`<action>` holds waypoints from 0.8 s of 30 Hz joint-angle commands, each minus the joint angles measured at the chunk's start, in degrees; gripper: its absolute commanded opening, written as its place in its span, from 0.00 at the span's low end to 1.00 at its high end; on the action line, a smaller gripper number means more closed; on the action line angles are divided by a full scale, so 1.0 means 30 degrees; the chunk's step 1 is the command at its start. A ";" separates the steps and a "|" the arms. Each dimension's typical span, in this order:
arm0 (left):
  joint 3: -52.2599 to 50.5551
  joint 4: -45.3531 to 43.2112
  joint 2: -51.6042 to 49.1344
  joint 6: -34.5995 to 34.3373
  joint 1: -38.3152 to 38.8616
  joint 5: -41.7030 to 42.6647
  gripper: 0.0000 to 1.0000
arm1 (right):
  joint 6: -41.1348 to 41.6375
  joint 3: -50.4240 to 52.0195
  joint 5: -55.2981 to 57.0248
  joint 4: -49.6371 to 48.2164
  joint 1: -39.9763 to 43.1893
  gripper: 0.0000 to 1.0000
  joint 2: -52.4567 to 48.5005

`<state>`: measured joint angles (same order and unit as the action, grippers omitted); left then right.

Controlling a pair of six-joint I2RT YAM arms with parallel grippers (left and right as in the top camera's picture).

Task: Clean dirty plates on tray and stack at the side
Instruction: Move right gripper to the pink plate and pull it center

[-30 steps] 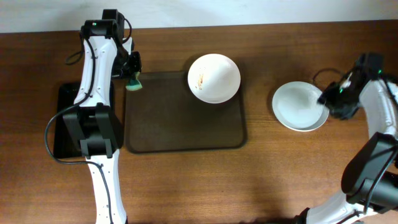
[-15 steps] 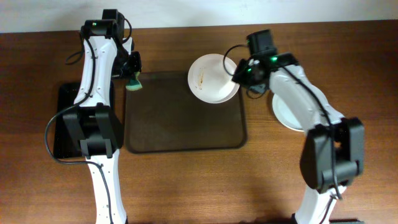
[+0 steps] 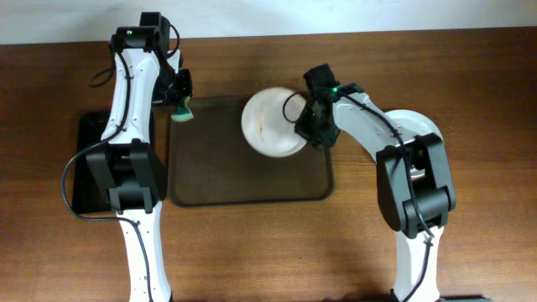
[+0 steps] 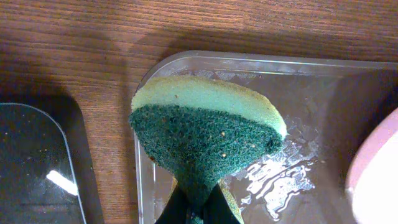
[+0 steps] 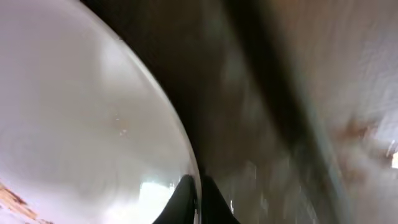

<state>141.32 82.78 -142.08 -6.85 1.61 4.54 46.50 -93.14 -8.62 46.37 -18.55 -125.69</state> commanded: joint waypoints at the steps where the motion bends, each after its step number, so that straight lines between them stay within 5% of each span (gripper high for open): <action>1: 0.0015 0.0022 -0.0146 0.0313 0.0087 0.0211 0.01 | -0.0423 0.0182 -0.0452 0.1574 -0.0984 0.04 -0.0452; 4: 0.0015 0.0066 -0.0146 0.0306 0.0087 0.0211 0.01 | -0.1749 0.0182 -0.1049 0.2798 -0.1581 0.08 0.0197; 7: 0.0015 0.0066 -0.0146 0.0313 0.0087 0.0204 0.01 | -0.4371 -0.0306 -0.1647 0.4131 -0.1698 0.60 0.1180; 11: 0.0015 -0.0073 -0.0146 0.0313 0.0087 0.0204 0.01 | -1.1817 -0.2375 -0.0954 0.2419 -0.1596 0.76 0.1246; 21: 0.0015 -0.0007 -0.0146 0.0313 0.0087 0.0211 0.01 | -1.2845 -0.2368 -0.0430 0.0568 -0.0962 0.66 -0.1056; 24: 0.0015 -0.0022 -0.0146 0.0313 0.0087 0.0204 0.01 | -1.2196 -0.2375 -0.1377 0.0379 -0.0415 0.43 -0.1668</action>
<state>141.32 82.85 -142.08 -6.87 1.61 4.54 8.84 -99.59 -9.98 47.64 -21.32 -129.32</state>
